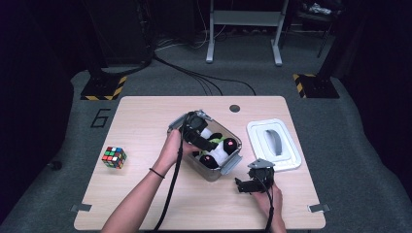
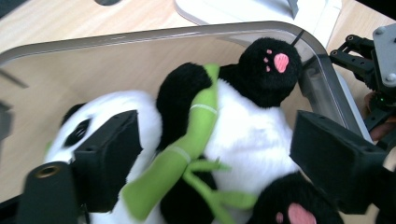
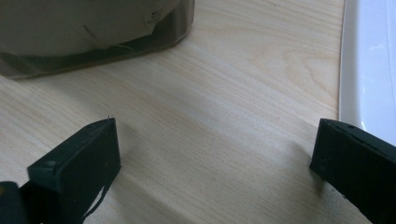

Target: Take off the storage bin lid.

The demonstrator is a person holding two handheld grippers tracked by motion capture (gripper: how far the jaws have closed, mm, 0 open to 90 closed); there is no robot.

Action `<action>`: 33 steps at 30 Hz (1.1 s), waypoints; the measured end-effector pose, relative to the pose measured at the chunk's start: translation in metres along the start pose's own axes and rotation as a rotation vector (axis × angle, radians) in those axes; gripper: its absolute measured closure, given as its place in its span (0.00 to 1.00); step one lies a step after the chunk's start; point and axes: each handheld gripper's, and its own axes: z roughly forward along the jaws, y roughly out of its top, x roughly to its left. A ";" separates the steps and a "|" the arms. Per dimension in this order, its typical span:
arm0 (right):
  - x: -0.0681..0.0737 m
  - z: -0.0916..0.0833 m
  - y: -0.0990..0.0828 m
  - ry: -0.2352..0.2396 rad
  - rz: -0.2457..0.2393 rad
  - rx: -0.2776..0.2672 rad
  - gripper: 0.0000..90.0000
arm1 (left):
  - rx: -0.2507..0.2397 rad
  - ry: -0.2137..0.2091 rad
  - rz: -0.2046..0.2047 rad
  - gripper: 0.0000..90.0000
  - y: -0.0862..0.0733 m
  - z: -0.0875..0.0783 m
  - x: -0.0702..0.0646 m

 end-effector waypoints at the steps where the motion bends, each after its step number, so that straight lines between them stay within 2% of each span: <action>1: 0.000 0.000 0.000 0.000 0.000 0.000 0.00 | -0.004 -0.002 0.003 0.17 -0.002 -0.004 0.001; 12: 0.000 0.000 0.000 -0.002 -0.002 -0.004 0.00 | -0.082 0.030 -0.028 0.12 -0.032 -0.035 0.012; 17: 0.000 0.000 0.000 -0.002 0.002 0.000 0.00 | -0.143 0.071 -0.071 0.11 -0.051 -0.055 0.024; 18: 0.000 0.000 0.000 -0.002 0.002 0.000 0.00 | -0.143 0.071 -0.071 0.10 -0.051 -0.055 0.024; 21: 0.000 0.000 0.000 -0.002 0.004 -0.001 0.00 | -0.170 0.103 -0.107 0.10 -0.064 -0.067 0.034; 33: 0.000 0.000 0.000 -0.003 0.000 -0.004 0.00 | -0.178 0.188 -0.190 0.05 -0.108 -0.090 0.059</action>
